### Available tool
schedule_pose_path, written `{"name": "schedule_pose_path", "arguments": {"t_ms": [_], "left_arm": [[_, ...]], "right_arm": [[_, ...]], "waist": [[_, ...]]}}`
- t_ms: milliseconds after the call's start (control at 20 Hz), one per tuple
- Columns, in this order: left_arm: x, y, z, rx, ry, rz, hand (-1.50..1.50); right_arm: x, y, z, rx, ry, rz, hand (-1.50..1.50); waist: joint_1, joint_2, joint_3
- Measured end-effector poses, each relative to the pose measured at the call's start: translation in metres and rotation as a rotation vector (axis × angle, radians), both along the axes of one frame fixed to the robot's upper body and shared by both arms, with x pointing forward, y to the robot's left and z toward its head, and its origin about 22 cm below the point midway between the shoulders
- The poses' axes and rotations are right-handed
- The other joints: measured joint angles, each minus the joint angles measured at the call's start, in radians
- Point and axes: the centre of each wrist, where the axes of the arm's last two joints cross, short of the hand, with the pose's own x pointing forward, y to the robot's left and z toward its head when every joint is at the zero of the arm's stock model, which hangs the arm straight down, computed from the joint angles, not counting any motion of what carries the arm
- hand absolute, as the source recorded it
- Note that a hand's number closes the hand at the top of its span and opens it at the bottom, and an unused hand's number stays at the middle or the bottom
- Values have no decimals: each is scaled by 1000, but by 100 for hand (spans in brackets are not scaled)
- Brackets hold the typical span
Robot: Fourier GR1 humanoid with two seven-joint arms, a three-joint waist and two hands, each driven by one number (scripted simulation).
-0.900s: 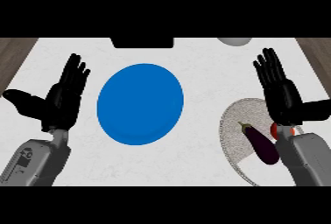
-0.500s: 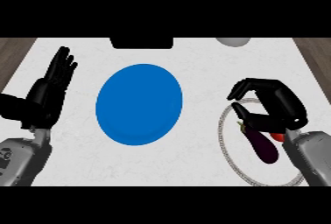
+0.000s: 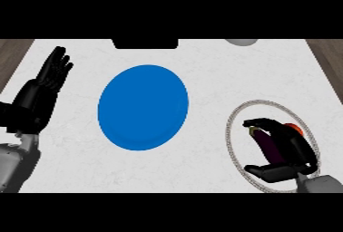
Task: Pick the tomato from the placemat and place it in the plate
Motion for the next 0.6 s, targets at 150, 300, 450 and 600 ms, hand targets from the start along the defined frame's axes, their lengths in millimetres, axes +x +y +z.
{"name": "schedule_pose_path", "arguments": {"t_ms": [150,300,450,600], "left_arm": [[-2,2,4,2,1,-5,0],[0,6,4,5,-1,-7,0],[0,5,4,8,0,-8,0],[-1,4,4,12,1,-13,0]], "right_arm": [[0,-30,-3,69,-34,-42,-150],[4,-57,12,59,-82,-77,-150],[7,-85,38,-51,-107,-105,-150],[12,-112,71,-243,-82,-115,-150]], "waist": [[3,0,0],[3,0,-1],[0,-1,-2],[2,-1,-3]]}}
